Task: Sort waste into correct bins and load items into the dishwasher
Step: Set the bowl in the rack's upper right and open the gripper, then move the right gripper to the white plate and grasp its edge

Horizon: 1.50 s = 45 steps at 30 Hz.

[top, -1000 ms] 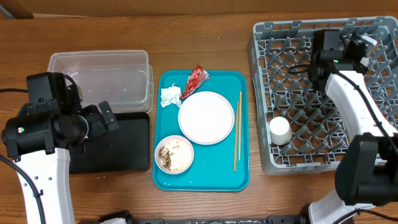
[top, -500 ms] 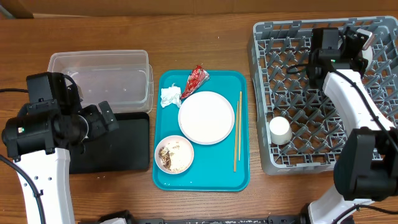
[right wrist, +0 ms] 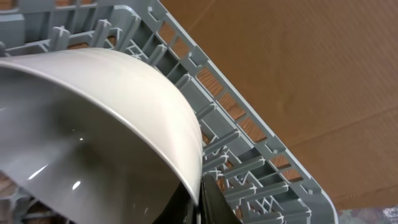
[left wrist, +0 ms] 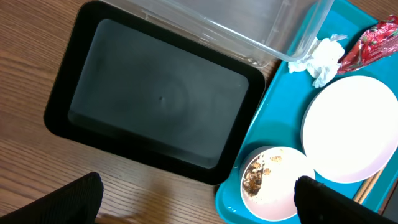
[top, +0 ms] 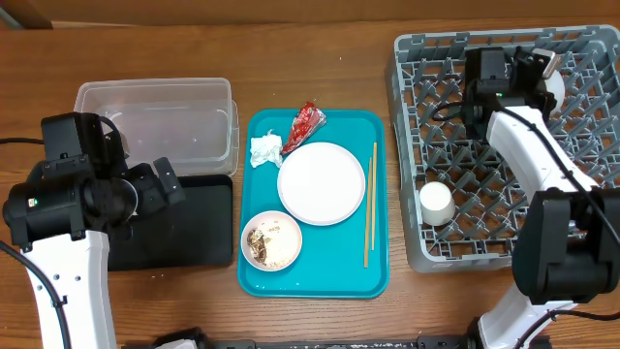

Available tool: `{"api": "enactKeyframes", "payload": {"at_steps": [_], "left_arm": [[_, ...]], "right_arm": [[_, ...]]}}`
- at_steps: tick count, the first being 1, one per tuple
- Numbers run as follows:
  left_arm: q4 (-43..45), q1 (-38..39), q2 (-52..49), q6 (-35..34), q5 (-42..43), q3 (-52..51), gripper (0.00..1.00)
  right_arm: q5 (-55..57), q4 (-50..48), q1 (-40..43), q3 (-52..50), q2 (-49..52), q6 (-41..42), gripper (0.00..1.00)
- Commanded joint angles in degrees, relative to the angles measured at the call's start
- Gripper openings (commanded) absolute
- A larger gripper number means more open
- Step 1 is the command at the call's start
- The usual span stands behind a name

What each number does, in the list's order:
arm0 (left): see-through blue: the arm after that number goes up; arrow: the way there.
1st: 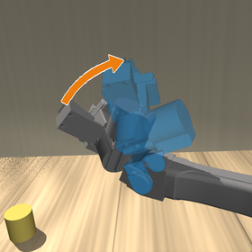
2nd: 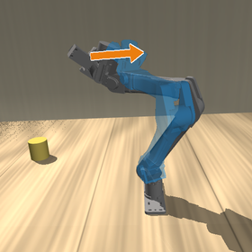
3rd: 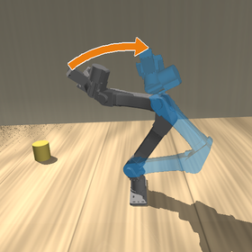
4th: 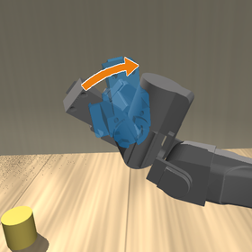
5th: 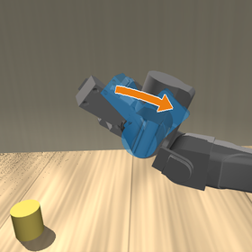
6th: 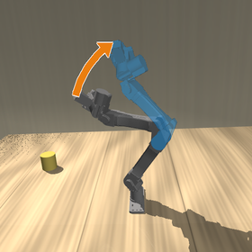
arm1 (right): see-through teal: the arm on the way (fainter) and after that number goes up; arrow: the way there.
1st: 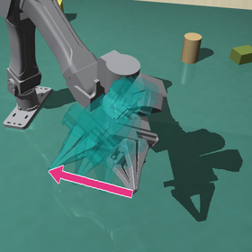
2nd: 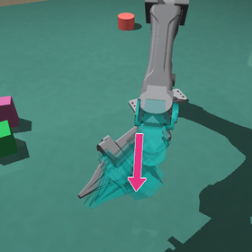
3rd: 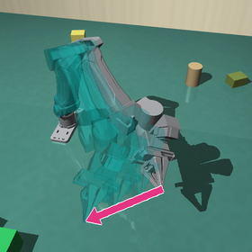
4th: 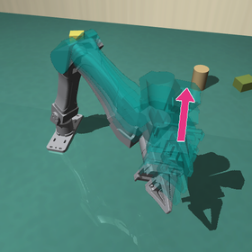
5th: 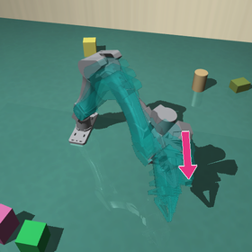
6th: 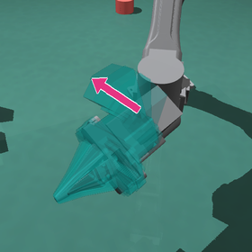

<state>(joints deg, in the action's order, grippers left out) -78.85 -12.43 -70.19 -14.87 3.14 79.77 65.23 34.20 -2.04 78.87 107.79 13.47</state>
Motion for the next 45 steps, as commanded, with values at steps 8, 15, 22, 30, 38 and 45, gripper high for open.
{"api": "enactKeyframes", "payload": {"at_steps": [8,15,22,30,38,45], "left_arm": [[0.0,-0.3,0.0,-0.8,-0.6,0.7,1.00],[0.0,-0.3,0.0,-0.8,-0.6,0.7,1.00],[0.0,-0.3,0.0,-0.8,-0.6,0.7,1.00],[0.0,-0.3,0.0,-0.8,-0.6,0.7,1.00],[0.0,-0.3,0.0,-0.8,-0.6,0.7,1.00],[0.0,-0.3,0.0,-0.8,-0.6,0.7,1.00]], "right_arm": [[-0.7,2.4,-1.9,1.0,0.1,0.0,0.53],[-0.7,1.9,-6.4,1.1,-2.8,0.0,0.56],[-0.7,3.4,-13.9,1.1,-7.1,0.0,0.59],[-7.3,10.1,-24.3,1.1,-14.2,0.0,0.64],[-55.1,20.9,-30.5,1.0,-17.9,2.0,0.64],[-72.8,25.1,-30.4,-2.6,-17.2,23.3,0.56]]}}
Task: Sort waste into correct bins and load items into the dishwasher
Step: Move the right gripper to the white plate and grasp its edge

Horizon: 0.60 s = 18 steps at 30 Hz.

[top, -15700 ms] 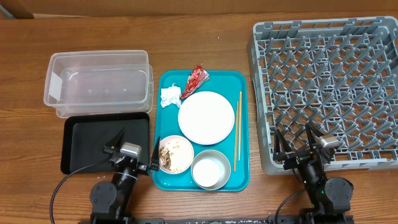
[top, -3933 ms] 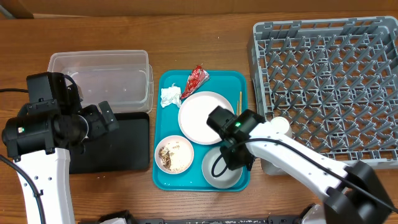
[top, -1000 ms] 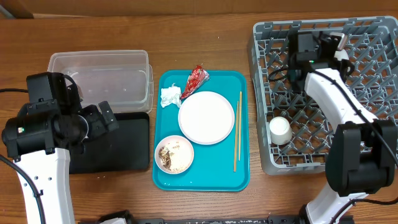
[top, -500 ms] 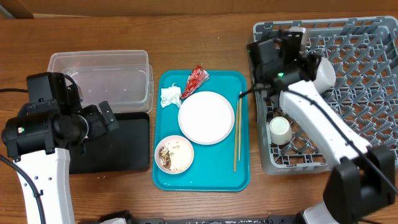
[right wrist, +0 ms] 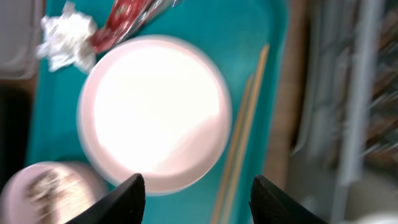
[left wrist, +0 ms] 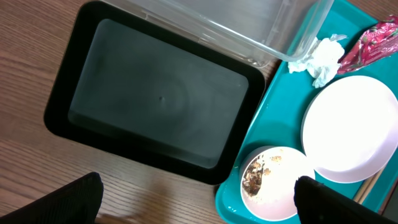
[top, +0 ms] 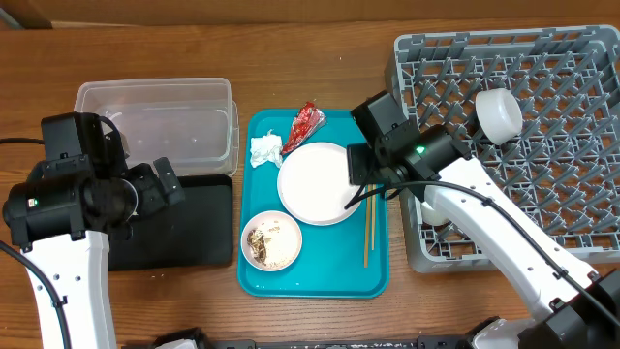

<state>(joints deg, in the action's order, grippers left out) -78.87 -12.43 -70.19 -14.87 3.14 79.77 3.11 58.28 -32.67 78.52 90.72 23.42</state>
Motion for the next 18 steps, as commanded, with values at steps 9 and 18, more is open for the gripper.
{"api": "enactKeyframes", "payload": {"at_steps": [9,18], "left_arm": [[0.0,-0.3,0.0,-0.8,-0.6,0.7,1.00],[0.0,-0.3,0.0,-0.8,-0.6,0.7,1.00]], "right_arm": [[-15.0,-6.5,0.1,-14.4,0.0,33.3,0.59],[-10.1,-12.2,0.0,-18.0,0.1,41.7,0.55]]}}
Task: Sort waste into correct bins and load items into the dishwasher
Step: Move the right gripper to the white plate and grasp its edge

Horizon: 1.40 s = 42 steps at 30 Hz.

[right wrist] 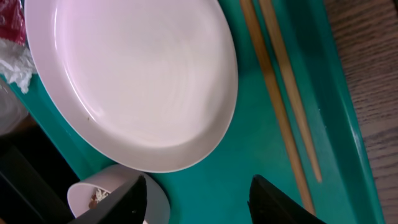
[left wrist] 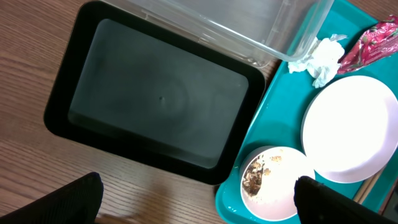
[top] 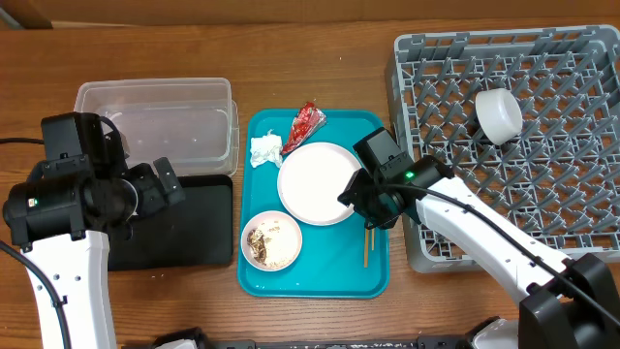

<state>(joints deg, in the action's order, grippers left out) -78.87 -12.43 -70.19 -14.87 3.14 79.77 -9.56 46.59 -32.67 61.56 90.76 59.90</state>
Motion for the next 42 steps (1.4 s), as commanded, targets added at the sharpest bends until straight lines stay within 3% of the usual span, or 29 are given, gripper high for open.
{"api": "enactKeyframes", "payload": {"at_steps": [1,14,18,22,28,42], "left_arm": [[0.0,-0.3,0.0,-0.8,-0.6,0.7,1.00],[0.0,-0.3,0.0,-0.8,-0.6,0.7,1.00],[0.0,-0.3,0.0,-0.8,-0.6,0.7,1.00],[0.0,-0.3,0.0,-0.8,-0.6,0.7,1.00],[0.0,-0.3,0.0,-0.8,-0.6,0.7,1.00],[0.0,-0.3,0.0,-0.8,-0.6,0.7,1.00]], "right_arm": [[2.5,-1.2,0.0,-1.4,0.3,6.0,0.55],[-1.9,-5.1,-2.0,-1.6,11.5,8.1,0.47],[-1.5,-5.4,-2.0,-1.6,11.5,8.1,0.30],[1.1,-5.4,-2.0,-1.6,11.5,8.0,0.28],[1.8,-5.4,-1.9,-1.5,11.5,7.8,0.06],[5.1,-3.4,1.0,2.1,10.5,4.3,0.04]]}}
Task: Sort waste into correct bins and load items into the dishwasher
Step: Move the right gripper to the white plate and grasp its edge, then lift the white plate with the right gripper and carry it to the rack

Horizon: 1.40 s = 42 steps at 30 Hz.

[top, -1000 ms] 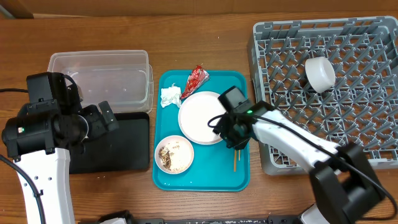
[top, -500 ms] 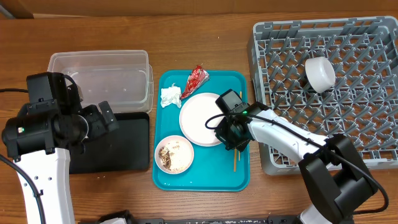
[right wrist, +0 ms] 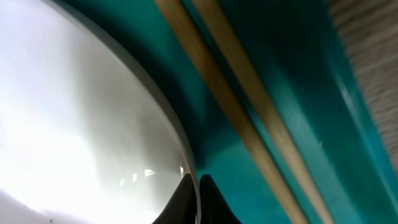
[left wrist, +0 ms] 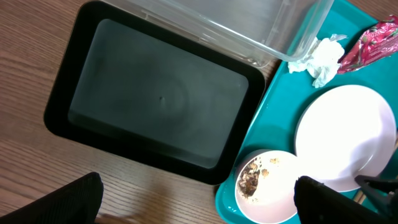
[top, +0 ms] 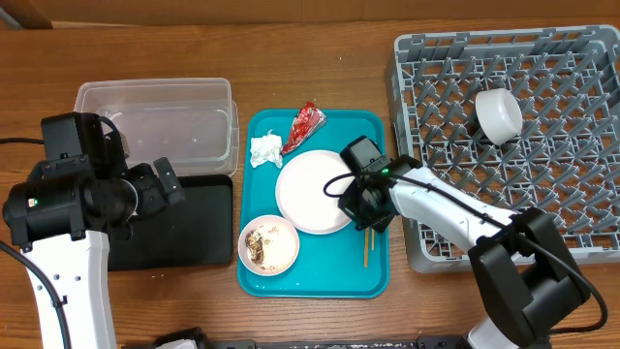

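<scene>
The white plate (top: 310, 191) lies on the teal tray (top: 315, 278). My right gripper (top: 364, 207) is down at its right rim and shut on that rim (right wrist: 195, 180), one finger over the plate (right wrist: 81, 124) and one under. The wooden chopsticks (right wrist: 249, 124) lie just right of the grip. A small bowl with food scraps (top: 269, 243) sits at the tray's front left, a crumpled tissue (top: 265, 149) and a red wrapper (top: 307, 122) at its back. My left gripper (left wrist: 196, 202) hangs open over the table left of the tray, holding nothing.
The grey dish rack (top: 581, 58) stands at the right with a white bowl (top: 498, 113) in it. A clear plastic container (top: 155, 121) and a black bin (top: 184, 233) stand left of the tray, under my left arm.
My right gripper was open beside the plate's right rim and is now shut on that rim. The plate and the scrap bowl sit slightly further left. The left arm has not moved.
First my right gripper held a white bowl at the back of the dish rack. Then the bowl stood in the rack and the gripper was open over the plate. It then was low at the plate's right rim, and now grips it.
</scene>
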Available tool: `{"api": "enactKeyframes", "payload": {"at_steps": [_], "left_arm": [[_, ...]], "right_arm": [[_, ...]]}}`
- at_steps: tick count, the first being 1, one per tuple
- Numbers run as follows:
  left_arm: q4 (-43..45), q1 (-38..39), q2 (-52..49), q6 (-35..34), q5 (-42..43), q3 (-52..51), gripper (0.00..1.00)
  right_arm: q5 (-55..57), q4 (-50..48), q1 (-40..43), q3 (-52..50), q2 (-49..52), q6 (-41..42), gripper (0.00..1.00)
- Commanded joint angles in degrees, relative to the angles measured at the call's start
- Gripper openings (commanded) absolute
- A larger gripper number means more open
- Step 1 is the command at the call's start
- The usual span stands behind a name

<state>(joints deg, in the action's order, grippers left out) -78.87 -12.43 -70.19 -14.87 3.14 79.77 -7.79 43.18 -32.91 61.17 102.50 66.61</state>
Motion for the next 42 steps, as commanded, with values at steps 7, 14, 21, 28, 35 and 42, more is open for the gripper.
{"api": "enactKeyframes", "payload": {"at_steps": [7,14,21,28,35,42], "left_arm": [[0.0,-0.3,0.0,-0.8,-0.6,0.7,1.00],[0.0,-0.3,0.0,-0.8,-0.6,0.7,1.00],[0.0,-0.3,0.0,-0.8,-0.6,0.7,1.00],[0.0,-0.3,0.0,-0.8,-0.6,0.7,1.00],[0.0,-0.3,0.0,-0.8,-0.6,0.7,1.00],[0.0,-0.3,0.0,-0.8,-0.6,0.7,1.00]], "right_arm": [[8.1,-1.0,1.7,7.6,-6.4,-16.9,0.04],[14.0,0.9,2.9,13.6,-14.2,-26.0,0.04],[39.9,3.3,8.3,14.7,-21.5,-27.7,0.04],[59.9,2.5,15.0,14.7,-22.0,-34.6,0.04],[61.5,-5.5,21.3,14.7,-18.8,-47.8,0.04],[61.7,-10.8,24.6,14.7,-12.1,-55.3,0.04]]}}
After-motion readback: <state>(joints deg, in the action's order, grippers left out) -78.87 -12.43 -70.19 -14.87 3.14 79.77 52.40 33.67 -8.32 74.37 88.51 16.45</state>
